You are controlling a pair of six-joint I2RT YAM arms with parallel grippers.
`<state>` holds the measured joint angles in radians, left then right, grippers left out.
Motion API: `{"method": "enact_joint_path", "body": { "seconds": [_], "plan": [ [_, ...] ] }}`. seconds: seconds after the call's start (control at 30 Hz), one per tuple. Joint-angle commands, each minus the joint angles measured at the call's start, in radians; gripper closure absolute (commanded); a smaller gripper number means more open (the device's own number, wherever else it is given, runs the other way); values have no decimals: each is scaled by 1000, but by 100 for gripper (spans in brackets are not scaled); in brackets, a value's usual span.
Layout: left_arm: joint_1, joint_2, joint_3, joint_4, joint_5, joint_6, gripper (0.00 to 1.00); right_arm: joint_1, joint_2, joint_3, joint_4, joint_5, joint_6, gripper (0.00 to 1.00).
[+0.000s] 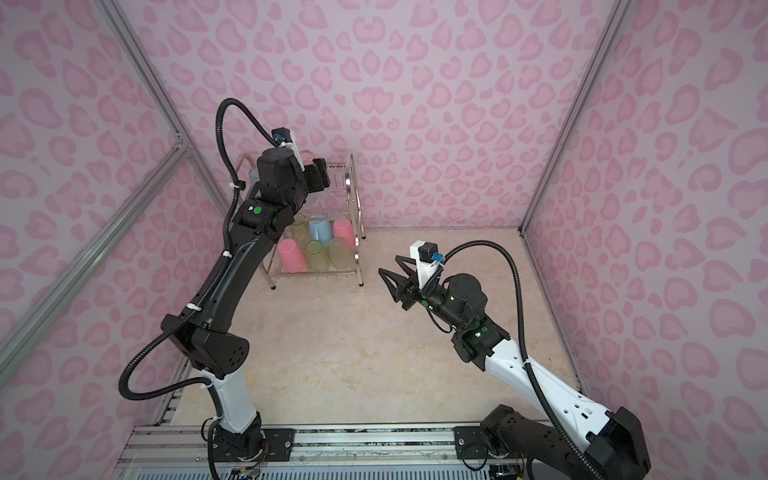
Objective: Load the cups into the dish rack
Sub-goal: 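Raise the pink glass cup to the rack's top shelf with the left gripper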
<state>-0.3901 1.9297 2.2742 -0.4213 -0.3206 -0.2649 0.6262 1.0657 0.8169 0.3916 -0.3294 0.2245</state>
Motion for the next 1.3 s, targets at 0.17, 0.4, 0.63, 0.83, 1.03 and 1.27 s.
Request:
{"method": "enact_joint_path", "body": {
  "seconds": [0.17,0.4,0.63,0.83,1.03,1.27],
  "plan": [
    [8,98,90,-17,-4,14,38,-1,-1,-5,9,12,-4,42],
    [20,135,101,3,-3,17,37,1,5,-10,6,13,-10,42],
    [22,167,108,22,1,22,37,1,10,-16,4,10,-2,43],
    [21,194,114,30,5,24,37,1,10,-26,4,15,-4,43],
    [22,221,132,30,-6,38,38,0,20,-31,18,17,0,43],
    [22,246,144,33,-17,58,37,0,17,-40,27,24,-3,43]
  ]
}}
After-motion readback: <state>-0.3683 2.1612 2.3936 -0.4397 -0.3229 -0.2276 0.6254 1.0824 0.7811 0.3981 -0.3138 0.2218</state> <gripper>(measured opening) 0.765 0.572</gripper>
